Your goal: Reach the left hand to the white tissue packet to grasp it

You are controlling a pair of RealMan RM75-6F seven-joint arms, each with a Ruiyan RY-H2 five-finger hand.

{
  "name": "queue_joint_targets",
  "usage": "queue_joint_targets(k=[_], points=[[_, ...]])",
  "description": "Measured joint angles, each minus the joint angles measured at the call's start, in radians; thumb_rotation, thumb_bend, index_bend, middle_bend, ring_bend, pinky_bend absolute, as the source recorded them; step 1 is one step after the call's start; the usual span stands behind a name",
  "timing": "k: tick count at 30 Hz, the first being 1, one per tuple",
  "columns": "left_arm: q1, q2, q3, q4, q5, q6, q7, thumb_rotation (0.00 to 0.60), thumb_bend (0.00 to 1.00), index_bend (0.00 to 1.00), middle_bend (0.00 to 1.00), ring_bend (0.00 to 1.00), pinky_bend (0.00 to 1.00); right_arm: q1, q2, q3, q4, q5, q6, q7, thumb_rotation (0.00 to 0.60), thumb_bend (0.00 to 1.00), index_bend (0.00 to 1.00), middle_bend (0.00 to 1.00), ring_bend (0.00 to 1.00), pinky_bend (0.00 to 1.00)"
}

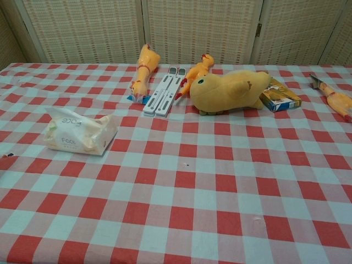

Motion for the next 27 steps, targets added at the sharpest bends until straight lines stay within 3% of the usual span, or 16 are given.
queue_joint_targets(k=[10,17,23,27], points=[[-0.002,0.000,0.006,-0.004,0.005,-0.006,0.007,0.600,0.44,0.33,0.82,0.84,0.92,-0.003,-0.001,-0.004,0.011,-0.018,0.024,0.027,0.600,0.31,0.07,0.32,0.16,0.32],[-0.022,-0.028,0.000,0.049,0.029,-0.002,-0.003,0.600,0.44,0.28,0.89,0.94,0.95,-0.001,-0.001,-0.006,0.017,-0.024,0.027,0.041,0.600,0.31,0.07,0.32,0.20,0.34],[-0.096,-0.077,-0.023,0.108,0.039,-0.065,0.025,0.600,0.44,0.14,0.91,0.96,0.96,-0.006,0.008,-0.015,0.016,-0.041,0.046,0.053,0.600,0.31,0.07,0.32,0.21,0.35],[-0.161,-0.121,-0.041,0.125,0.051,-0.108,0.051,0.600,0.44,0.11,0.92,0.96,0.96,-0.004,0.011,-0.013,0.017,-0.033,0.040,0.060,0.600,0.31,0.07,0.32,0.21,0.35]])
